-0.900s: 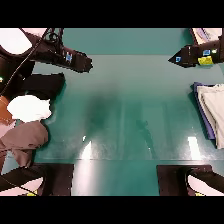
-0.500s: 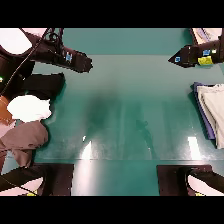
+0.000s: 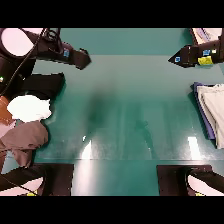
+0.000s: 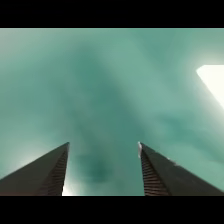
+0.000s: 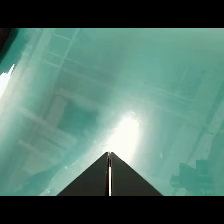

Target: Fold the shirts.

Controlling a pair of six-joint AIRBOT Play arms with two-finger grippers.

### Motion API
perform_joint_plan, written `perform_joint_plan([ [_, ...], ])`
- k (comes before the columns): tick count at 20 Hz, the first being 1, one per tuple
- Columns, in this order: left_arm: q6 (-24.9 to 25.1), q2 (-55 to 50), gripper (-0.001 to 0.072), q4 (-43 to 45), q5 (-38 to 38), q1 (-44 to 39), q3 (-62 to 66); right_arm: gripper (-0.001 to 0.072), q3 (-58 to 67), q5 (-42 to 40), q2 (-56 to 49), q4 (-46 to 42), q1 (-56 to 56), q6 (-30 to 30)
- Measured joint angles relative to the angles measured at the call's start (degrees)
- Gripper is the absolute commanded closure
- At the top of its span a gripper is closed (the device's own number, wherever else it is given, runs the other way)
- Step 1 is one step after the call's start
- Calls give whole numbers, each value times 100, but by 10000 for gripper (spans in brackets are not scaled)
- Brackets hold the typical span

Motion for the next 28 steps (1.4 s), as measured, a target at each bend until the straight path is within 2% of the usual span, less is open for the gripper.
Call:
perform_joint_plan([
  [2,-402,-127,186,933,11,323,-63,691,0,2,0,0,0,0],
  [4,-713,-310,186,1381,9,807,-258,690,0,0,0,0,0,0],
  [8,-994,-809,186,1547,157,1759,-920,691,0,-31,0,-2,0,0],
  [12,-1084,-1419,190,1377,479,2339,-1294,691,0,-66,0,-2,0,0],
  [13,-1097,-1532,286,1329,544,2413,-1340,690,0,-79,0,-2,0,0],
  [14,-1104,-1604,543,1276,590,2448,-1362,691,0,-90,0,-2,0,0],
  [15,-1108,-1657,673,1248,634,2483,-1366,691,0,-111,0,-2,0,0],
  [21,-1064,-1346,683,1322,382,2573,-822,691,173,-201,31,26,0,0],
  [25,-479,-315,684,1143,-125,2470,151,691,894,-227,46,22,-13,0],
  [28,-170,531,684,1075,-708,2041,702,691,1504,-337,48,2,-103,2],
])
